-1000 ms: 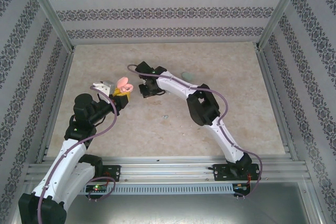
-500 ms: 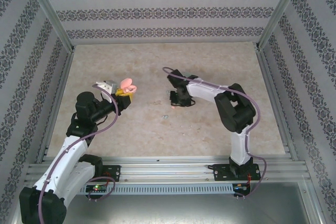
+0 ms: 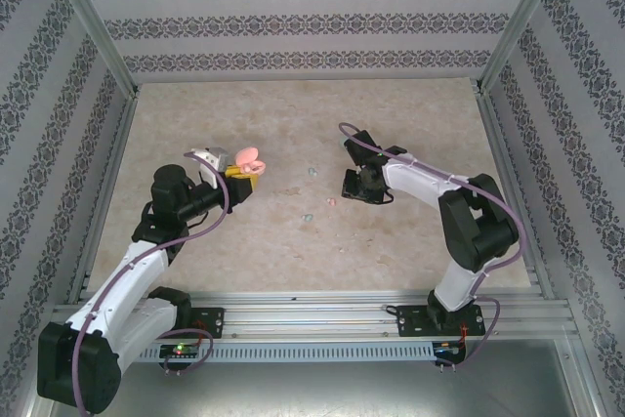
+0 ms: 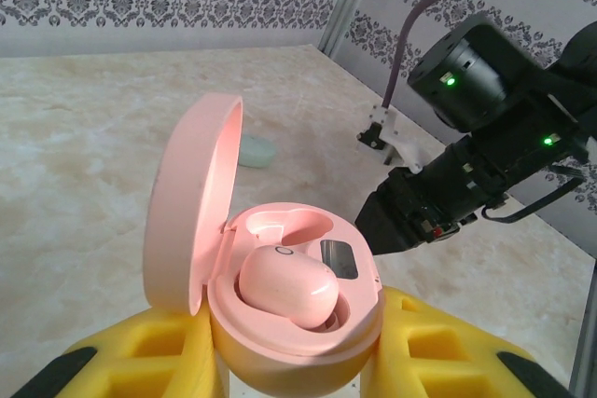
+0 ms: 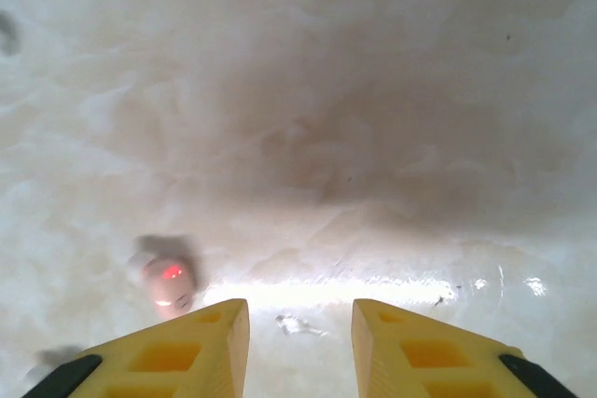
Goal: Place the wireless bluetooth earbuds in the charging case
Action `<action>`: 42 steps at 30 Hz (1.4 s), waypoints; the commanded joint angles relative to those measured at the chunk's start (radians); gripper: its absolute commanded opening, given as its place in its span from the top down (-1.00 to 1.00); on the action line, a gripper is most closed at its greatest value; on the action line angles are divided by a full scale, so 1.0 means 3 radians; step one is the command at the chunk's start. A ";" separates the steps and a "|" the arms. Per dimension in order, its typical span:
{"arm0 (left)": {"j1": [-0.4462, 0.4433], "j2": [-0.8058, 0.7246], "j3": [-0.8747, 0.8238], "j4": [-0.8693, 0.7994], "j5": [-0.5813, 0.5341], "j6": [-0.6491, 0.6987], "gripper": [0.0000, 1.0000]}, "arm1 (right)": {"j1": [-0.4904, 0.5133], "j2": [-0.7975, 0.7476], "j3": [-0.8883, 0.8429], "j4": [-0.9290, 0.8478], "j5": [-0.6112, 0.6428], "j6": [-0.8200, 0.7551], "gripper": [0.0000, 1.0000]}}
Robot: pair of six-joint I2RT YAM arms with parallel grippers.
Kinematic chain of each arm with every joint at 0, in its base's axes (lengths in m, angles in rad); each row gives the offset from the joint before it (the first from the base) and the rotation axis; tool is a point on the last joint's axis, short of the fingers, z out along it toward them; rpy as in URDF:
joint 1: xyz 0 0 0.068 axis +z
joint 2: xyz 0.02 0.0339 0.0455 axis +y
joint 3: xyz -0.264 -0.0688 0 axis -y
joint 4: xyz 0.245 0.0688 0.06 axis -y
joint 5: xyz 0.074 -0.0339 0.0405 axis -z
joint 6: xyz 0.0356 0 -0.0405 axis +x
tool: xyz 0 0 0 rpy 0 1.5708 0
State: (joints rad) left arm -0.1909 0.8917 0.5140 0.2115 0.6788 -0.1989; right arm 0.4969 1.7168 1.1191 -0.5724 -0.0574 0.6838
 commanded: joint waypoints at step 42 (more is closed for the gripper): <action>-0.0182 0.0181 0.0099 0.0307 0.0171 0.0141 0.88 | 0.0290 0.0630 0.0383 -0.0142 0.0108 -0.0283 0.78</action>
State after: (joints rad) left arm -0.2359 0.9485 0.5304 0.2489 0.7109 -0.1802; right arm 0.5930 1.8904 1.2034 -0.5953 -0.0498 0.6205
